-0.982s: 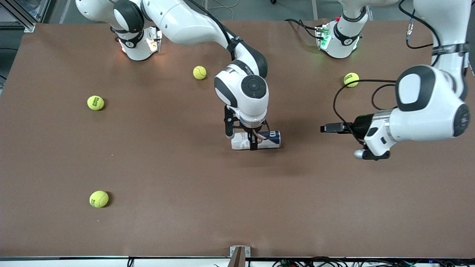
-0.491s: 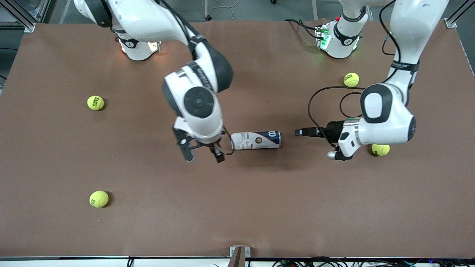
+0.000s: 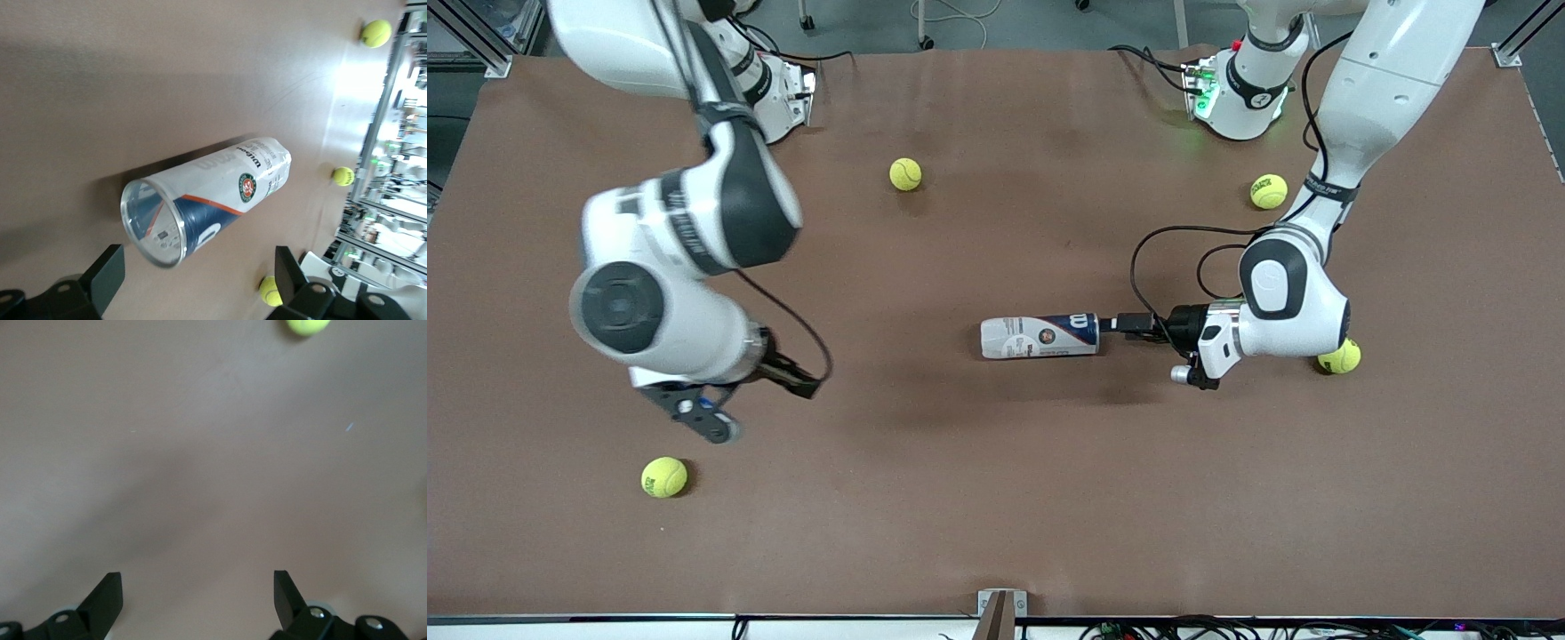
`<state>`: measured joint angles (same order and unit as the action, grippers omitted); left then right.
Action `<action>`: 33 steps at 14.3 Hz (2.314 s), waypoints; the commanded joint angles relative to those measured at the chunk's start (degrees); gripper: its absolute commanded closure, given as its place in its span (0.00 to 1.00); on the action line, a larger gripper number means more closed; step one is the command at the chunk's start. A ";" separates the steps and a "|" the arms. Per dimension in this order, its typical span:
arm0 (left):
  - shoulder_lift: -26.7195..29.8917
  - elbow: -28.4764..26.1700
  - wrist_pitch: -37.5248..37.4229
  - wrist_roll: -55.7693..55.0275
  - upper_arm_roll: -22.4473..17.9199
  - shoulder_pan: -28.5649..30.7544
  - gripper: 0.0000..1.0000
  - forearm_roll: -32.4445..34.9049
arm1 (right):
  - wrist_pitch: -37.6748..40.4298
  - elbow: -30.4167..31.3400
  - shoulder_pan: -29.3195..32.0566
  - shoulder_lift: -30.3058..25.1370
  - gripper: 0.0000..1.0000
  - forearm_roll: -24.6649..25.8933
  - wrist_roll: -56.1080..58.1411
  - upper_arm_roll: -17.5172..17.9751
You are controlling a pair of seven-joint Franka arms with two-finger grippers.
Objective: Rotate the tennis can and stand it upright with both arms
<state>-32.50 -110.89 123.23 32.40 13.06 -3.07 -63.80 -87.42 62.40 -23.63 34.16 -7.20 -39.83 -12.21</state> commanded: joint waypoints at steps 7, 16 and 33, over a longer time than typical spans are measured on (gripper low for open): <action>-2.83 -0.12 2.89 10.49 0.30 -2.20 0.01 -15.99 | -0.91 13.54 15.00 -11.65 0.00 6.67 39.18 1.05; -5.20 0.15 3.60 14.18 0.30 -3.69 0.22 -19.17 | -1.52 13.01 22.57 -13.94 0.00 9.14 47.04 1.14; 1.55 6.99 5.71 -0.36 -0.23 -4.39 1.00 -17.70 | 5.41 10.72 23.37 -15.70 0.00 4.92 49.06 1.84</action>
<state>-34.21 -105.53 128.58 38.74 13.08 -7.38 -83.62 -83.33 71.52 -0.31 20.27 -1.51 8.67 -10.61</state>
